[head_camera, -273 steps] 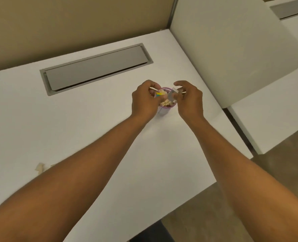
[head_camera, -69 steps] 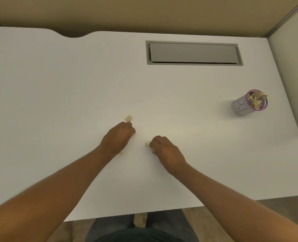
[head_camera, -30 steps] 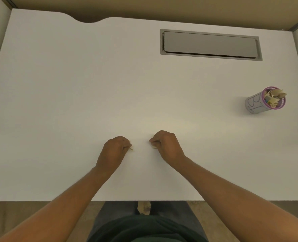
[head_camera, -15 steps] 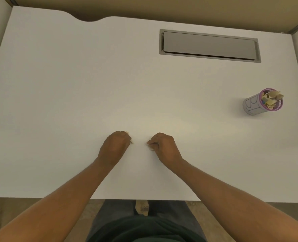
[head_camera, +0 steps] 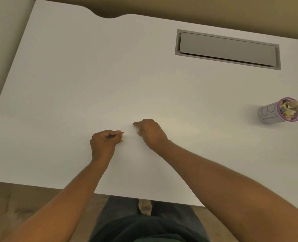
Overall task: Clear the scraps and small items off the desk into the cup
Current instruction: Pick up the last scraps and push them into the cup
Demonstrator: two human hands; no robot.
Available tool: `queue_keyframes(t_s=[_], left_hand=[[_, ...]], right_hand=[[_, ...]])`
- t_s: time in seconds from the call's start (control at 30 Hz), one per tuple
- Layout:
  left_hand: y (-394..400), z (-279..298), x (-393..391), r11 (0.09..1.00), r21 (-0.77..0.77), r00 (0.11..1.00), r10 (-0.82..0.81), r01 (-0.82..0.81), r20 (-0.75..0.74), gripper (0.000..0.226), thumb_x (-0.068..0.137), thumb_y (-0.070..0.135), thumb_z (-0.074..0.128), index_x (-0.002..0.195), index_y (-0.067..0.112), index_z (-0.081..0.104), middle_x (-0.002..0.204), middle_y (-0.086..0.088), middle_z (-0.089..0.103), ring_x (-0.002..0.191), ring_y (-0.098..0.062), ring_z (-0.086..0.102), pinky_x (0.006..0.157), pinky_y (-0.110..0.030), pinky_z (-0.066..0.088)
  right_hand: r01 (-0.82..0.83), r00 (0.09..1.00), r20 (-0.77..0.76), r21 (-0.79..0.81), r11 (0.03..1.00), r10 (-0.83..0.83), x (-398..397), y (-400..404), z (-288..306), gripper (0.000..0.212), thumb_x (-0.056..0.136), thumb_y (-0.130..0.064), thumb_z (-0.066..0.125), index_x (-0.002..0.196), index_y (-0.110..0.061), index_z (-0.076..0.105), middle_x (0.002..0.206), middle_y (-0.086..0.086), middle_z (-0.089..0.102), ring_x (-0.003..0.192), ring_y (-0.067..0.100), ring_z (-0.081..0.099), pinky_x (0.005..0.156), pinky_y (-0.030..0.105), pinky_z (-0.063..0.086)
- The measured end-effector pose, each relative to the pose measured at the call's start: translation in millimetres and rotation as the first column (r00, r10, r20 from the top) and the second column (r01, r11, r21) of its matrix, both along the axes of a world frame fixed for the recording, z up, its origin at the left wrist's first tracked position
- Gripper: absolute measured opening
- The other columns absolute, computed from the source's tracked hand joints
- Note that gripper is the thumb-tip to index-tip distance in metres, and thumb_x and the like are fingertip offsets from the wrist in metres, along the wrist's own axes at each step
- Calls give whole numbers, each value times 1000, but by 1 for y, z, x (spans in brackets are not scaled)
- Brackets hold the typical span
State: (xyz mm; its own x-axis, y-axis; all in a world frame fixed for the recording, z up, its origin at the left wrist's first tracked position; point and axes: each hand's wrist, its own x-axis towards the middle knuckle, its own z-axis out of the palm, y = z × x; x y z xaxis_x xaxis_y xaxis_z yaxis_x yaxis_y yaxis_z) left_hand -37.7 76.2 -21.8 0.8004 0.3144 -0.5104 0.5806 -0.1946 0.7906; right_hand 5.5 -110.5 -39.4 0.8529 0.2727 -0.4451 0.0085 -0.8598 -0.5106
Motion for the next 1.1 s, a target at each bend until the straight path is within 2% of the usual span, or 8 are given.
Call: queue_keyframes(t_s=[0.13, 0.37, 0.43, 0.5, 0.57, 0.67, 0.9, 1.1], left_hand=[[0, -4, 9, 998, -55, 999, 36, -36, 1, 15, 82, 9, 84, 83, 24, 85, 87, 9, 83, 76, -12, 80, 69, -9, 57], [-6, -7, 17, 993, -96, 998, 60, -62, -27, 15, 82, 8, 84, 83, 24, 85, 90, 6, 83, 79, -16, 81, 83, -27, 61], [-15, -5, 20, 992, -114, 998, 48, -51, -35, 13, 83, 8, 84, 86, 21, 85, 90, 5, 84, 79, -15, 81, 86, -31, 62], [-30, 0, 25, 991, -129, 999, 25, -29, -30, 11, 83, 8, 84, 87, 19, 85, 90, 5, 84, 80, -15, 81, 87, -33, 63], [-50, 5, 32, 989, -148, 1000, -7, 5, -15, 11, 82, 8, 84, 87, 18, 85, 89, 4, 84, 80, -15, 81, 89, -34, 64], [-92, 13, 43, 981, -176, 997, -82, 82, 7, 12, 83, 7, 84, 84, 19, 85, 87, 4, 84, 78, -13, 80, 90, -36, 65], [-240, 36, 53, 891, -270, 929, -367, 365, 46, 7, 83, 11, 84, 84, 18, 85, 88, 4, 83, 77, -17, 81, 95, -41, 63], [-400, 81, 70, 717, -249, 758, -618, 652, 207, 10, 82, 6, 82, 84, 15, 85, 85, 0, 83, 76, -19, 81, 86, -36, 66]], right_hand=[[-75, 995, 63, -48, 996, 78, -5, 4, 4, 25, 93, 2, 56, 83, -20, 51, 89, 6, 46, 79, 24, 45, 68, 34, 44], [-310, 930, 119, -251, 917, 347, -5, 5, -4, 21, 92, 6, 49, 98, -6, 65, 104, 11, 56, 92, 28, 55, 62, 35, 34], [-199, 973, 86, -159, 967, 215, -4, 0, -5, 20, 94, 1, 53, 103, -7, 69, 106, 11, 60, 94, 29, 60, 66, 31, 37], [142, 989, 18, 59, 988, -144, -6, -12, 0, 19, 94, -5, 58, 99, -9, 76, 102, 7, 70, 90, 23, 66, 70, 27, 43], [500, 862, -59, 259, 826, -504, -12, -35, 10, 14, 91, -8, 66, 89, -11, 80, 90, -1, 77, 79, 10, 68, 69, 18, 48], [731, 659, -146, 359, 581, -738, -25, -92, 29, 10, 87, -17, 76, 79, -19, 80, 77, -10, 78, 69, 0, 70, 63, 7, 48], [864, 303, -23, 429, 265, -953, -60, -269, 88, 12, 85, -13, 78, 79, -22, 82, 80, -6, 80, 75, 15, 78, 81, 30, 63], [894, 84, 223, 414, 172, -971, -66, -394, 121, 10, 84, -16, 79, 92, -21, 83, 85, -9, 76, 81, 9, 74, 82, 27, 59]])
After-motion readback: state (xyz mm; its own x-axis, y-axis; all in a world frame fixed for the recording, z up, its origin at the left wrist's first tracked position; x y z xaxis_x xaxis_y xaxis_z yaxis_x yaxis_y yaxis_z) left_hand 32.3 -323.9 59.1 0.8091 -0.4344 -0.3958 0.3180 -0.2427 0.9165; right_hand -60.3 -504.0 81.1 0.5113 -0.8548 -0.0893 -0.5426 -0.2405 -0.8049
